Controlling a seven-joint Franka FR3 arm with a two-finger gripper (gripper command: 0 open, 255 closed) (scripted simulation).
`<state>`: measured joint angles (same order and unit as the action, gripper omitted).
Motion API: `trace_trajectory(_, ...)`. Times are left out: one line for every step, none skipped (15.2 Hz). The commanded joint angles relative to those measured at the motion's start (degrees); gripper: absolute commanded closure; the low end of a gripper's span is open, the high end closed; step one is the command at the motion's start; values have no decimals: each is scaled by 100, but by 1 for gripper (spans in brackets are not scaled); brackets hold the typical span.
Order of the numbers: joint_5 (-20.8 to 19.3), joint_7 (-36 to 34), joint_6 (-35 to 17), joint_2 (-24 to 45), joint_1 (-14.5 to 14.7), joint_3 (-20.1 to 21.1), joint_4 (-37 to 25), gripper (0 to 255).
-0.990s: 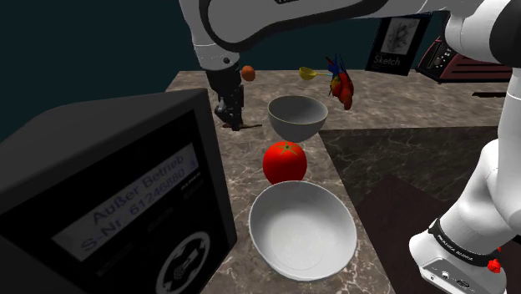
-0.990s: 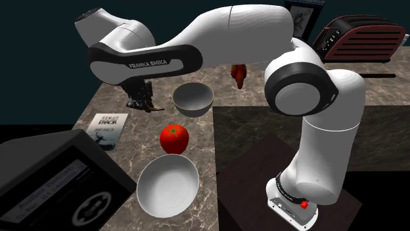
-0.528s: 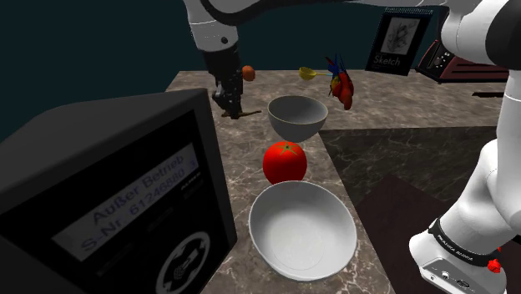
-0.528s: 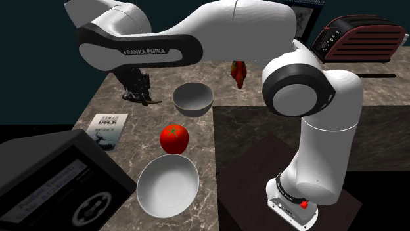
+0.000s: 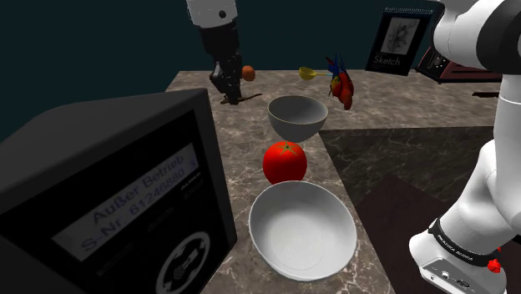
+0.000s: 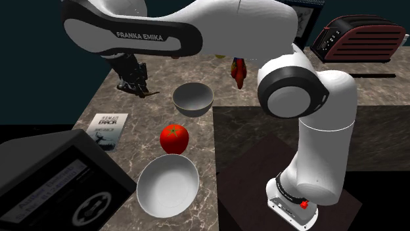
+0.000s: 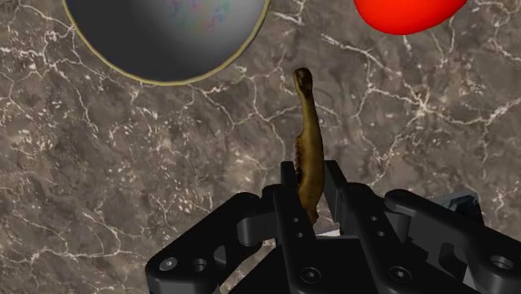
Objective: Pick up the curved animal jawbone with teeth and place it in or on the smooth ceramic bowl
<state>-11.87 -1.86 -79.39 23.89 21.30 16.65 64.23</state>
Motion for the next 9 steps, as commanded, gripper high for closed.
trace_trajectory(-33, 14, 236, 111, 51, -3, -342, 255)
trace_trajectory(-49, 24, 344, 161, 75, -5, -501, 255)
trace_trajectory(-52, 26, 367, 172, 80, -6, -535, 255)
trace_trajectory(27, 99, 174, -146, -71, -10, -39, 255)
trace_trajectory(97, 182, 10, -433, -210, -18, 396, 255)
trace_trajectory(162, 273, -135, -697, -334, -35, 786, 255)
trace_trajectory(223, 371, -263, -944, -448, -60, 1141, 255)
trace_trajectory(279, 475, -378, -1178, -551, -92, 1469, 255)
trace_trajectory(330, 583, -483, -1400, -644, -132, 1775, 255)
